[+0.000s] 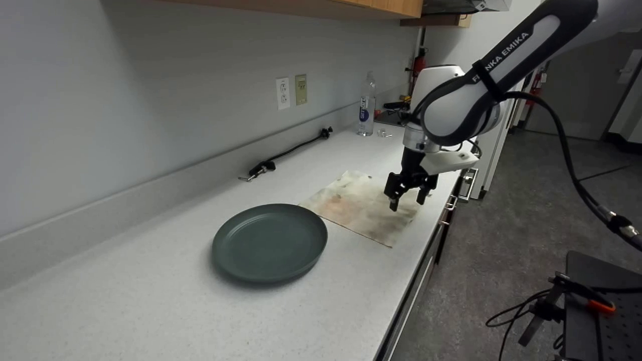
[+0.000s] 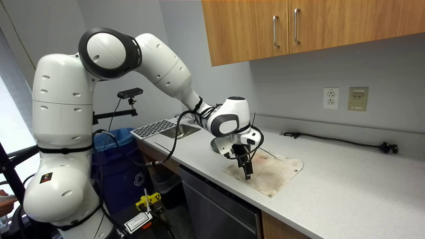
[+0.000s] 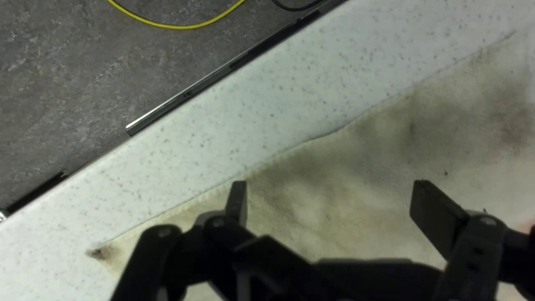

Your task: Fold the cloth on the table

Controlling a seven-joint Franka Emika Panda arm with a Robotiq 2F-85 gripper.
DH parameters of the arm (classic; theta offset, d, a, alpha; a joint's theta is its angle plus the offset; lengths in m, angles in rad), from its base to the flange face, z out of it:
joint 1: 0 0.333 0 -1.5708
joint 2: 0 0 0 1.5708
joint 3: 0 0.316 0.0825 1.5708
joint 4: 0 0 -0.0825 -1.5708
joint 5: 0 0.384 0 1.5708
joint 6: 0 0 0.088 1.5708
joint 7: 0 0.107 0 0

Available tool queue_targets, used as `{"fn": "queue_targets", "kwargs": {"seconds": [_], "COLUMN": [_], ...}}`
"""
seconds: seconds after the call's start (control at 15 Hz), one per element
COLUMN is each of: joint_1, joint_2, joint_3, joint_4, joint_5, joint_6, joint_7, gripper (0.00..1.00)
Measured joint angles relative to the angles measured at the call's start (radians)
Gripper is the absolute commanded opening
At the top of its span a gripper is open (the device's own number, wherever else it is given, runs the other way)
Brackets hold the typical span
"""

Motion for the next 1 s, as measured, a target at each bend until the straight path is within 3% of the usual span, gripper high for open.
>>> {"fn": "queue_targets", "kwargs": {"seconds": [0.53, 0.73, 1.0], "joint_1": [0.125, 0.171, 0.184], "joint_2": [-0.041, -0.045, -0.076], "joint_3": [-0.119, -0.176, -0.19], "joint_4": [-0.065, -0.086, -0.096], "joint_5": [-0.052, -0.113, -0.15], "joint_6": [0.2, 0.191, 0.063], "joint_7": [0.391, 0.556, 0.674], "gripper": [1.0, 1.0, 1.0]}}
